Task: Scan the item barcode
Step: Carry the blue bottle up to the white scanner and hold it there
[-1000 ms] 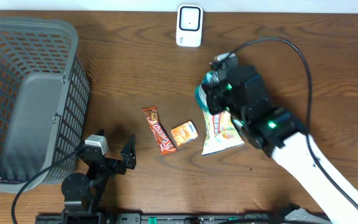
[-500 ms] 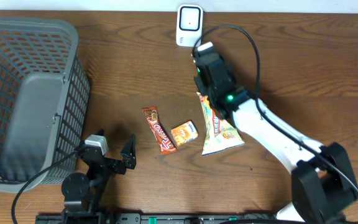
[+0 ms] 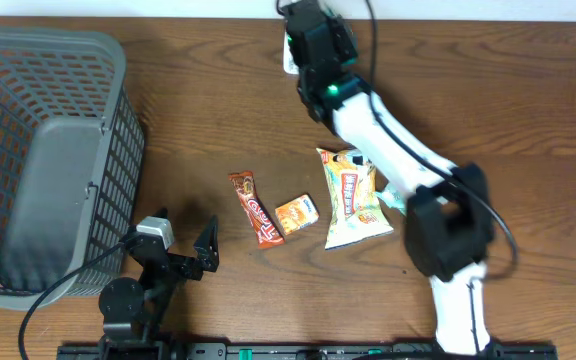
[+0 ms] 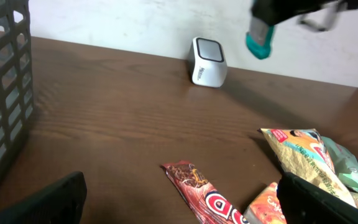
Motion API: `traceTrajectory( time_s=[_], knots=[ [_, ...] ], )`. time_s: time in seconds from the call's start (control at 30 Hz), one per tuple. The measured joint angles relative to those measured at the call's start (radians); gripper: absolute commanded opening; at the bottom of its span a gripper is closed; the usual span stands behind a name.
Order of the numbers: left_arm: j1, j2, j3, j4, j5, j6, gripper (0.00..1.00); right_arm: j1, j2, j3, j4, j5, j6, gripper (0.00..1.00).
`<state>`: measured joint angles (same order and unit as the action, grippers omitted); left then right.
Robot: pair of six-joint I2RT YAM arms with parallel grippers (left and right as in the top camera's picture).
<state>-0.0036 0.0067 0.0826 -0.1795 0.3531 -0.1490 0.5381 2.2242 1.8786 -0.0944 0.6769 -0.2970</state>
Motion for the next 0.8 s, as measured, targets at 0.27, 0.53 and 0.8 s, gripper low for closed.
traceTrajectory(
  time_s=[0.27,0.53,0.8],
  knots=[
    [0.0,0.0,0.0,0.0,0.0,0.0,0.98,0.003,0.35,0.401,0.047,0.122,-0.201,0.16],
    [0.0,0.0,0.0,0.0,0.0,0.0,0.98,0.016,0.44,0.513,0.114,0.161,-0.351,0.15],
    [0.0,0.0,0.0,0.0,0.0,0.0,0.98,0.043,0.44,0.518,0.114,0.167,-0.389,0.18]
  ],
)
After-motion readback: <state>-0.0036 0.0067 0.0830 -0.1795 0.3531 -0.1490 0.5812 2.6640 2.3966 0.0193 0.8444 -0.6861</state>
